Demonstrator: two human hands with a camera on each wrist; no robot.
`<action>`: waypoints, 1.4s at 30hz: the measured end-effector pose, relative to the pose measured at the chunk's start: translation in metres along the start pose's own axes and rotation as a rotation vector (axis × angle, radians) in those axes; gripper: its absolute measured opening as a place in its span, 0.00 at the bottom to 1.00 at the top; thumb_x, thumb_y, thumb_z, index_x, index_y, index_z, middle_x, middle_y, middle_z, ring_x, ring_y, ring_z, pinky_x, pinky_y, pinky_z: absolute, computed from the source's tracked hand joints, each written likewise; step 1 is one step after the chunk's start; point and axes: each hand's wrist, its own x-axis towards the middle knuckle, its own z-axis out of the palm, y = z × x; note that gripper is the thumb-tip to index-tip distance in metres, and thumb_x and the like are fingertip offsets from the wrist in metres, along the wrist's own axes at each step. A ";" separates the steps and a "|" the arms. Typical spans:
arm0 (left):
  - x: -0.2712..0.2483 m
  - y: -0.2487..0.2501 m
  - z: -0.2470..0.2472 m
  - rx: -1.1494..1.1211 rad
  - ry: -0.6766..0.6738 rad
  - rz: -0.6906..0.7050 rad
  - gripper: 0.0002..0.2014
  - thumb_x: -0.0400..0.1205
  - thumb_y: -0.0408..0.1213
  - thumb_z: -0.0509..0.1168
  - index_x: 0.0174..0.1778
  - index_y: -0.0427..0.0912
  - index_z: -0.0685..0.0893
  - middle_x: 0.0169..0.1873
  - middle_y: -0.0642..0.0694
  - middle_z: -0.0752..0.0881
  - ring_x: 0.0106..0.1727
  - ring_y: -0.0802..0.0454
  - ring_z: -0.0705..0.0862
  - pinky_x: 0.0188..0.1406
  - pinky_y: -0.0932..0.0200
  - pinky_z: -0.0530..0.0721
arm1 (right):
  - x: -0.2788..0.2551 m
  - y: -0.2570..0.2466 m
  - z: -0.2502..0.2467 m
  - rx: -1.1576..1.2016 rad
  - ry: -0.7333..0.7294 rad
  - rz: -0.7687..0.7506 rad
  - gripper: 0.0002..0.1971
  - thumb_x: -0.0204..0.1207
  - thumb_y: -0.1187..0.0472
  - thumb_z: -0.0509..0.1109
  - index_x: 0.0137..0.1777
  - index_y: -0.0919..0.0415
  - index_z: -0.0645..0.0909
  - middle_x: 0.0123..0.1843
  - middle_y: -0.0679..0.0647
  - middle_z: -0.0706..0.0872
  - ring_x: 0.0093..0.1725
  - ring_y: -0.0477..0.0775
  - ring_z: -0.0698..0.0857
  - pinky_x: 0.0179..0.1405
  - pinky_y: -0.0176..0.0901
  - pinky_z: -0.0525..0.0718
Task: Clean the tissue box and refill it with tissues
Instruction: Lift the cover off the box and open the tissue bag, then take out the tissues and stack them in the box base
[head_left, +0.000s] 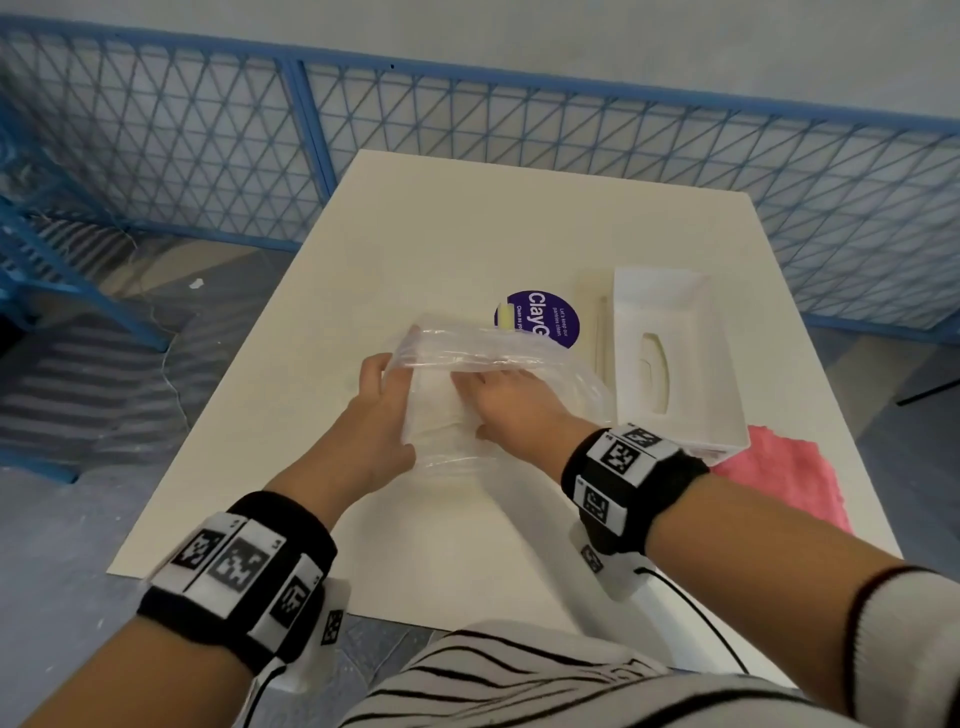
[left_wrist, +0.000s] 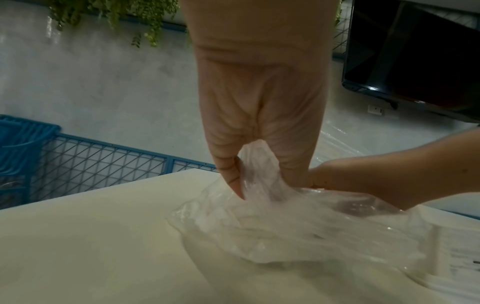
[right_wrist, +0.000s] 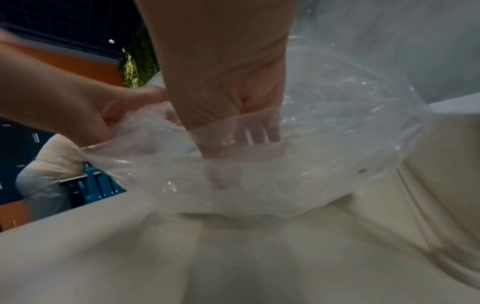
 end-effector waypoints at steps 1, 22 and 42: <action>0.001 -0.001 0.000 0.016 -0.001 0.004 0.53 0.72 0.25 0.66 0.82 0.60 0.37 0.64 0.59 0.54 0.35 0.53 0.79 0.33 0.62 0.79 | 0.003 0.002 0.004 -0.022 0.007 0.032 0.32 0.73 0.62 0.73 0.76 0.62 0.64 0.70 0.62 0.78 0.67 0.65 0.79 0.65 0.55 0.77; 0.004 -0.008 -0.005 0.042 0.000 0.054 0.42 0.74 0.26 0.65 0.80 0.57 0.53 0.67 0.60 0.54 0.39 0.48 0.80 0.31 0.64 0.76 | 0.015 -0.007 -0.002 0.363 0.251 0.069 0.09 0.80 0.44 0.61 0.46 0.46 0.78 0.47 0.46 0.85 0.49 0.50 0.83 0.55 0.47 0.80; 0.017 -0.042 -0.015 0.130 0.106 -0.102 0.25 0.76 0.44 0.67 0.67 0.58 0.66 0.60 0.45 0.73 0.50 0.33 0.84 0.53 0.38 0.84 | -0.019 0.016 -0.040 0.738 0.247 -0.244 0.21 0.73 0.74 0.64 0.65 0.60 0.83 0.63 0.51 0.87 0.62 0.52 0.84 0.60 0.44 0.81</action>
